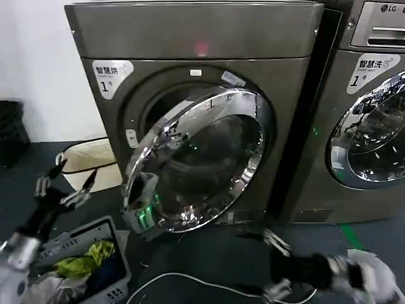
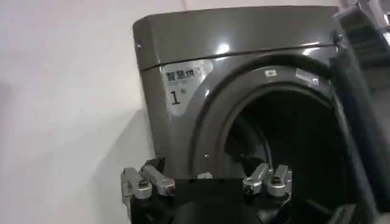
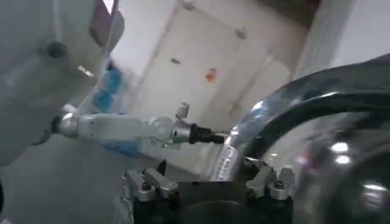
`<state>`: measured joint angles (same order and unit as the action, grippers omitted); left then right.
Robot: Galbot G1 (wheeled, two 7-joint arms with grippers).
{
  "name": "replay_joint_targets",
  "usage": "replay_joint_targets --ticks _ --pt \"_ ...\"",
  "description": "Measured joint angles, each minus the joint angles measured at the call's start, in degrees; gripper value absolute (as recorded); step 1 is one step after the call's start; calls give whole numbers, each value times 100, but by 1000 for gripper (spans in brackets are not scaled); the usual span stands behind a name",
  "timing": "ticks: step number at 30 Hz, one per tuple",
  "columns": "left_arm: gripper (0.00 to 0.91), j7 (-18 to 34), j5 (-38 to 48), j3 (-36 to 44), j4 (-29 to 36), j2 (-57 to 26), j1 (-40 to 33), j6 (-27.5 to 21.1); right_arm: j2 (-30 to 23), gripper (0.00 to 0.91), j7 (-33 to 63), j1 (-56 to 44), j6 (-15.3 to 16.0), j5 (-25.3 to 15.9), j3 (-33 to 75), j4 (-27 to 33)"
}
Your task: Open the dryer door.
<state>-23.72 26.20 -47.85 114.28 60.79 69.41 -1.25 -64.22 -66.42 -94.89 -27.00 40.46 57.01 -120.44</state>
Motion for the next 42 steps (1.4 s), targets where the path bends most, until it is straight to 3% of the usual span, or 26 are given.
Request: replay_joint_targets --ticks 7,11,18,24,35,42 --pt "907 -52 -18 896 -639 -210 -686 91 -982 907 861 -575 -656 -123 1138 -75" --pt "907 -68 -89 1428 -923 -218 -1038 160 -1418 907 1921 -610 -727 -451 1794 -20" --pt "907 -78 -111 2345 -1278 -149 -1596 215 -1909 907 4240 -536 -115 -1528 2917 291" --pt "907 -114 -113 2850 -1456 -116 -2001 257 -2106 907 5814 -341 537 -2006 3691 716" --pt "907 -162 -220 3602 -1501 -44 -2446 318 -2280 907 6804 -108 768 -2449 4493 1394" --pt "907 -161 -315 4101 -1464 19 -2647 329 -2349 907 7224 29 1278 -2823 4730 1530"
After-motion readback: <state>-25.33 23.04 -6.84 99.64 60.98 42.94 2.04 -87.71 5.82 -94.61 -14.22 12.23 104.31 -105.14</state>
